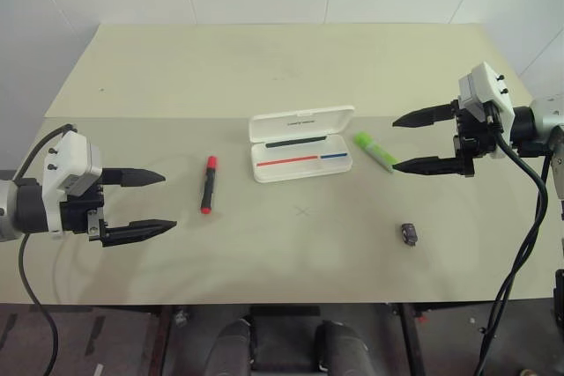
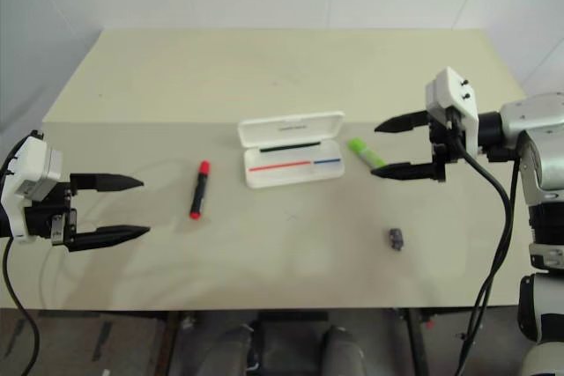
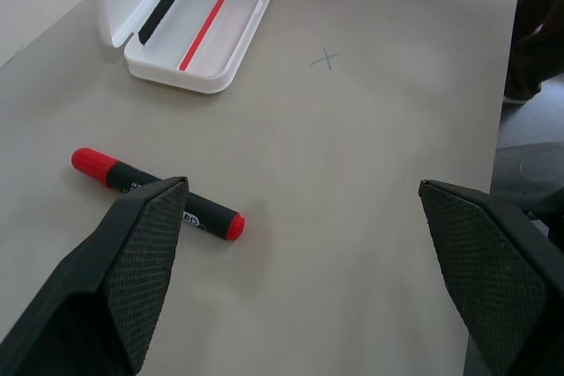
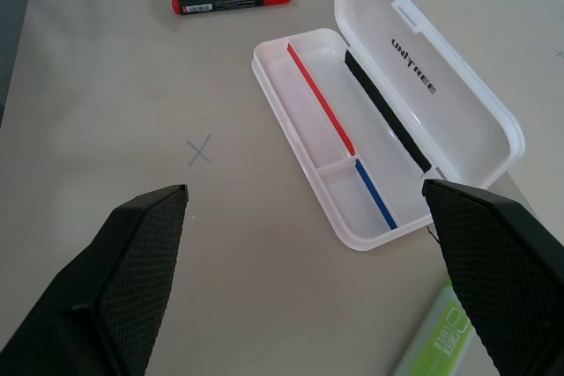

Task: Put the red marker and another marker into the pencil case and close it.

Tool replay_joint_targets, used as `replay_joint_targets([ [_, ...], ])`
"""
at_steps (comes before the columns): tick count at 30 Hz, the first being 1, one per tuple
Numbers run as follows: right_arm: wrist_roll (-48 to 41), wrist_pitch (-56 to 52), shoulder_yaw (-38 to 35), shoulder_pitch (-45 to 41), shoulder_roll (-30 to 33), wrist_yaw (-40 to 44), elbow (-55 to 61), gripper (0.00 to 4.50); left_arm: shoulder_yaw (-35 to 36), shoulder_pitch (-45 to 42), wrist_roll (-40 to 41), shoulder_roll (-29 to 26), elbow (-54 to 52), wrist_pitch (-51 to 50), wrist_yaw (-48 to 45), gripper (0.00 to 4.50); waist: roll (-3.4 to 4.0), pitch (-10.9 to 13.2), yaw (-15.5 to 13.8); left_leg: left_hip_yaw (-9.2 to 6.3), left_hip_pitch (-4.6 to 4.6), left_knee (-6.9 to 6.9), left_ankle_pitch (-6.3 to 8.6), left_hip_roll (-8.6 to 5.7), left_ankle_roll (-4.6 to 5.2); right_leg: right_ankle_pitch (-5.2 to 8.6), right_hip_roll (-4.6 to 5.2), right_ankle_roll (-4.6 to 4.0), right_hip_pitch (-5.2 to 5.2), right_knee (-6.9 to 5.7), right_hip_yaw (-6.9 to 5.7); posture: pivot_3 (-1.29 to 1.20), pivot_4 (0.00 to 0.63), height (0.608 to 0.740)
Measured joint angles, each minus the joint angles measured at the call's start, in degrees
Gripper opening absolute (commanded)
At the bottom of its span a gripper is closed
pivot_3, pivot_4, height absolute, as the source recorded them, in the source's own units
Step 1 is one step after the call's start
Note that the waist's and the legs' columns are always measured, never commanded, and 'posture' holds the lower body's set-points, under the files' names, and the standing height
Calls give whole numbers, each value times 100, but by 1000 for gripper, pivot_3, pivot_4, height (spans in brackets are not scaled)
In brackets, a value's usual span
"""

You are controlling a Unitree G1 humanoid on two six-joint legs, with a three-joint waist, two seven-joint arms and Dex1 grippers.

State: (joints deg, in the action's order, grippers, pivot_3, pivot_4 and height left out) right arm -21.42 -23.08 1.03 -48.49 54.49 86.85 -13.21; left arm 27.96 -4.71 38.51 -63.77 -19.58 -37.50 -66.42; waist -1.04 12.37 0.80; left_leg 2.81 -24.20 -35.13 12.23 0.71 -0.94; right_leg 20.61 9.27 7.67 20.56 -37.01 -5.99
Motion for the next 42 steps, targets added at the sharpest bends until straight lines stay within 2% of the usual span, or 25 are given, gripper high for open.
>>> replay_joint_targets([
  [17, -66, -76, -1, 189, 26, -7, 197, 4500, -232, -210, 7, 0, 25, 19, -53, 4482, 0, 0, -3, 3, 0, 0, 0, 2, 0, -1, -2, -1, 1, -1, 2, 0, 150, 740],
  [21, -90, -97, -12, 257, 72, -10, 244, 4500, -553, -536, -58, 43, 56, 77, -12, 4482, 0, -1, -13, 3, 1, -1, 0, 1, 0, -1, -2, -1, 1, -2, 3, 0, 150, 740],
  [28, -189, -177, -39, 319, 121, -24, 432, 4500, -2303, -1878, -831, 976, 91, 378, 670, 4482, -7, -3, -83, 4, -5, -13, 1, 1, 1, -7, -5, 0, -3, -19, 3, 0, 150, 740],
  [33, -281, -280, -117, 512, 128, -99, 664, 4500, -3387, -2544, -1457, 1670, 499, 706, 751, 4482, -8, -3, -87, 4, -6, -23, 1, 4, 1, -7, -9, 0, -4, -24, 3, 0, 150, 740],
  [42, -405, -453, -300, 803, 150, -329, 1040, 4500, -4099, -3603, -2262, 2704, 2264, 1488, 629, 4482, -10, -3, -112, 2, -8, -46, 4, 9, 6, -8, -16, 0, -13, -24, 1, 0, 150, 740],
])
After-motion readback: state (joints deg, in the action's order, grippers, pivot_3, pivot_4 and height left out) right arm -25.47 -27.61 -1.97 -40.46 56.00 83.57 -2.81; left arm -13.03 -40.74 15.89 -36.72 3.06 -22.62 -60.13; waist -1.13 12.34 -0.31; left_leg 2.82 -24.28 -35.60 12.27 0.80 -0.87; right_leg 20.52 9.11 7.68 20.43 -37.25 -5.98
